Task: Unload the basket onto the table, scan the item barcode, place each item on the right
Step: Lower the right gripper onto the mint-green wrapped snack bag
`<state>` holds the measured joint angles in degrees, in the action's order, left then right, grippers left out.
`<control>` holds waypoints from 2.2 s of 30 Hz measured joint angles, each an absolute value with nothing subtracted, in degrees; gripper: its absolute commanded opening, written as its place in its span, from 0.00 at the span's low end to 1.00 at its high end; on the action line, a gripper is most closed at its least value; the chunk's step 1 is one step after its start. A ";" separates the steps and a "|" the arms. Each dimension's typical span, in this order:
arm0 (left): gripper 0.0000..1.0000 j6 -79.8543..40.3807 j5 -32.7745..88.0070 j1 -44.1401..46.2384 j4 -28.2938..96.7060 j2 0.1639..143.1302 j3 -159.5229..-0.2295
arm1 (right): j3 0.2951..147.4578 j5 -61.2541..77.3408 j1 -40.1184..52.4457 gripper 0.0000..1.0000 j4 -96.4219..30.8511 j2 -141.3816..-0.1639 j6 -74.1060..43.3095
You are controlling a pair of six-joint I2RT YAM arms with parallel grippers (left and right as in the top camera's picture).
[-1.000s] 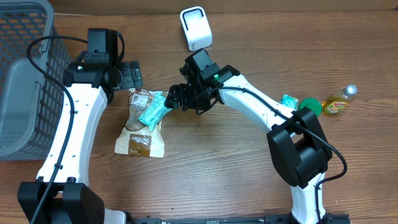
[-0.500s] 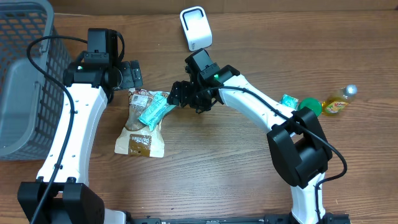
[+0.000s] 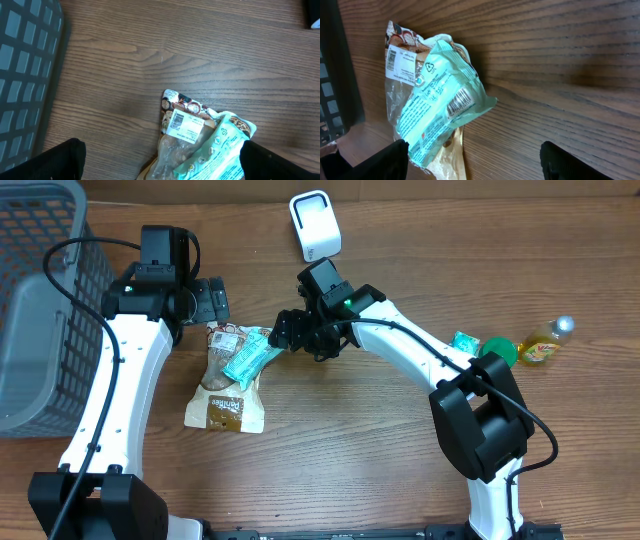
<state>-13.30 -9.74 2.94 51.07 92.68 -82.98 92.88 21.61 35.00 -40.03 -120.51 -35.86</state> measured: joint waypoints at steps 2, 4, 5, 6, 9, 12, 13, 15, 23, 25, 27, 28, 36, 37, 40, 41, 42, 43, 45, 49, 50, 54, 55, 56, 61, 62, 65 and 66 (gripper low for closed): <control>1.00 -13.30 -9.74 2.94 51.07 92.68 -82.98 | 92.88 21.58 35.03 0.81 -39.81 -120.53 -35.83; 1.00 -13.30 -9.74 2.94 51.07 92.68 -82.98 | 92.88 21.58 35.03 0.81 -39.75 -120.51 -35.86; 1.00 -13.30 -9.74 2.94 51.07 92.68 -82.98 | 92.88 21.58 35.00 0.81 -39.77 -120.51 -35.86; 0.99 -13.30 -9.74 2.94 51.07 92.68 -82.98 | 92.88 21.61 35.00 0.81 -39.75 -120.51 -35.83; 0.99 -13.30 -9.74 2.94 51.07 92.68 -82.98 | 92.88 21.61 35.03 0.81 -39.75 -120.53 -35.86; 1.00 -13.30 -9.74 2.94 51.07 92.68 -82.98 | 92.88 21.61 35.00 0.81 -39.75 -120.51 -35.88; 1.00 -13.30 -9.74 2.94 51.07 92.68 -82.98 | 92.88 21.61 35.03 0.81 -39.75 -120.51 -35.83; 0.99 -13.30 -9.74 2.94 51.07 92.68 -82.98 | 92.88 21.61 35.03 0.81 -39.72 -120.53 -35.86; 0.99 -13.30 -9.74 2.94 51.07 92.68 -82.98 | 92.88 21.58 35.03 0.81 -39.75 -120.53 -35.83; 0.99 -13.30 -9.74 2.94 51.07 92.68 -82.98 | 92.88 21.61 35.03 0.81 -39.75 -120.53 -35.86; 1.00 -13.30 -9.74 2.94 51.07 92.68 -82.98 | 92.88 21.58 35.03 0.81 -39.75 -120.53 -35.86; 1.00 -13.30 -9.74 2.94 51.07 92.68 -82.98 | 92.88 21.61 35.03 0.81 -39.75 -120.51 -35.81; 1.00 -13.30 -9.74 2.94 51.07 92.68 -82.98 | 92.88 21.58 35.16 0.81 -39.99 -120.51 -35.86; 1.00 -13.30 -9.74 2.94 51.07 92.68 -82.98 | 92.88 21.58 35.24 0.81 -39.97 -120.51 -35.86; 1.00 -13.30 -9.74 2.94 51.07 92.68 -82.98 | 92.88 21.58 35.68 0.81 -39.99 -120.51 -35.86; 1.00 -13.30 -9.74 2.94 51.07 92.68 -82.98 | 92.88 21.56 35.88 0.81 -40.01 -120.51 -35.86; 1.00 -13.30 -9.74 2.94 51.07 92.68 -82.98 | 92.88 21.58 36.10 0.81 -39.97 -120.53 -35.86; 1.00 -13.30 -9.74 2.94 51.07 92.68 -82.98 | 92.88 21.52 36.42 0.81 -39.99 -120.51 -35.86; 1.00 -13.30 -9.74 2.94 51.07 92.68 -82.98 | 92.82 20.99 36.95 0.81 -39.99 -120.53 -35.83; 1.00 -13.30 -9.74 2.94 51.07 92.68 -82.98 | 92.16 19.84 37.69 0.81 -39.94 -120.53 -35.86; 0.99 -13.30 -9.74 2.94 51.07 92.68 -82.98 | 92.01 19.51 37.76 0.81 -39.92 -120.53 -35.86; 1.00 -13.30 -9.74 2.94 51.07 92.68 -82.98 | 91.70 19.00 37.87 0.81 -39.81 -120.51 -35.83; 0.99 -13.30 -9.74 2.94 51.07 92.68 -82.98 | 91.70 19.00 37.87 0.81 -39.68 -120.53 -35.86; 1.00 -13.30 -9.74 2.94 51.07 92.68 -82.98 | 91.70 18.98 37.87 0.81 -39.48 -120.51 -35.86; 0.99 -13.30 -9.74 2.94 51.07 92.68 -82.98 | 91.70 18.76 37.87 0.81 -38.76 -120.51 -35.86; 1.00 -13.30 -9.74 2.94 51.07 92.68 -82.98 | 91.70 18.68 37.87 0.81 -38.57 -120.51 -35.86; 1.00 -13.30 -9.74 2.94 51.07 92.68 -82.98 | 91.70 18.61 37.87 0.81 -38.17 -120.53 -35.83; 0.99 -13.30 -9.74 2.94 51.07 92.68 -82.98 | 91.70 18.61 37.87 0.81 -38.13 -120.53 -35.81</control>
<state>-13.30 -9.74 2.94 51.07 92.68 -82.98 91.70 18.61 37.87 -38.13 -120.53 -35.81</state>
